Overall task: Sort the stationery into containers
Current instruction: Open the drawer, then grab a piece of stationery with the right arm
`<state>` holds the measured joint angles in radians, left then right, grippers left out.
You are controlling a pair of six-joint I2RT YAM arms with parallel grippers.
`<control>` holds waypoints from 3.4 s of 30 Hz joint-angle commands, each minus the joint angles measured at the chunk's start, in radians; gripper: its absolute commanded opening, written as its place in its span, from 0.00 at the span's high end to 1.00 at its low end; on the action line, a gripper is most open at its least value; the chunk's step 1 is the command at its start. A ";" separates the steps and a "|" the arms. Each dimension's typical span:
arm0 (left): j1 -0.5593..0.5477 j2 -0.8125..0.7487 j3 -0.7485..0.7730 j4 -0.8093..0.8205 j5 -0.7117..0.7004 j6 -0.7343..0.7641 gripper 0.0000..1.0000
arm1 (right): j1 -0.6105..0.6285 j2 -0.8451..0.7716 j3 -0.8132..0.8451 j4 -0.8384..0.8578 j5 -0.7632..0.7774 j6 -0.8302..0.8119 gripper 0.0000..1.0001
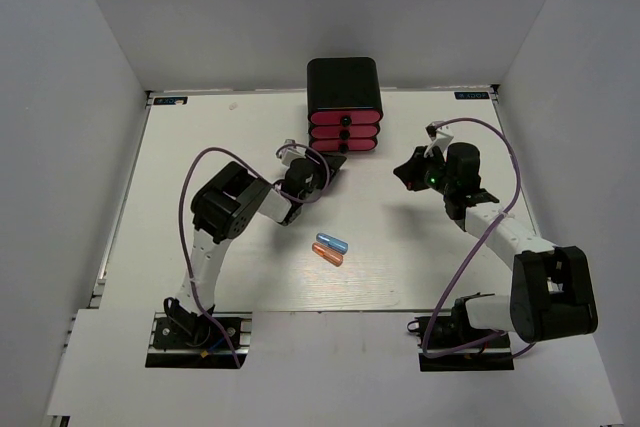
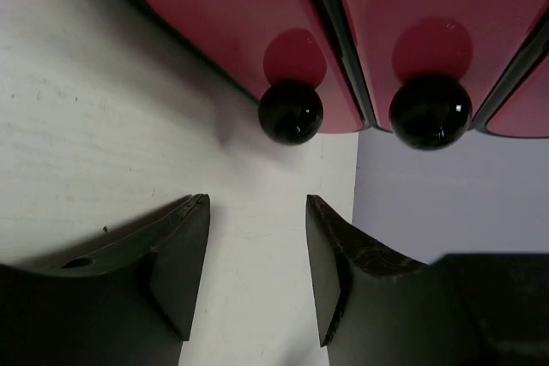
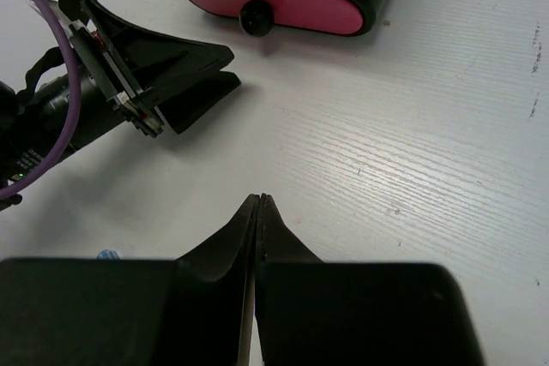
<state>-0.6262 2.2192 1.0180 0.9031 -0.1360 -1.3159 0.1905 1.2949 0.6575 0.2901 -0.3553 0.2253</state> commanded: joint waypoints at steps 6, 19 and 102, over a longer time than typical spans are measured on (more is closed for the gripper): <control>0.016 0.034 0.040 -0.010 -0.057 -0.049 0.40 | -0.003 -0.020 -0.002 0.021 -0.016 -0.021 1.00; 0.034 0.097 0.162 -0.044 -0.039 -0.059 0.37 | -0.003 -0.009 -0.025 0.023 -0.008 -0.040 1.00; 0.008 -1.846 -0.771 -1.342 -0.181 0.307 0.10 | 0.581 0.331 0.148 -0.269 -0.074 -0.828 0.48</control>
<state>-0.6155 0.4038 0.2691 -0.3798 -0.2745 -0.9672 0.7536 1.6169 0.7811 -0.0006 -0.4736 -0.6239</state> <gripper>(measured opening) 0.884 0.511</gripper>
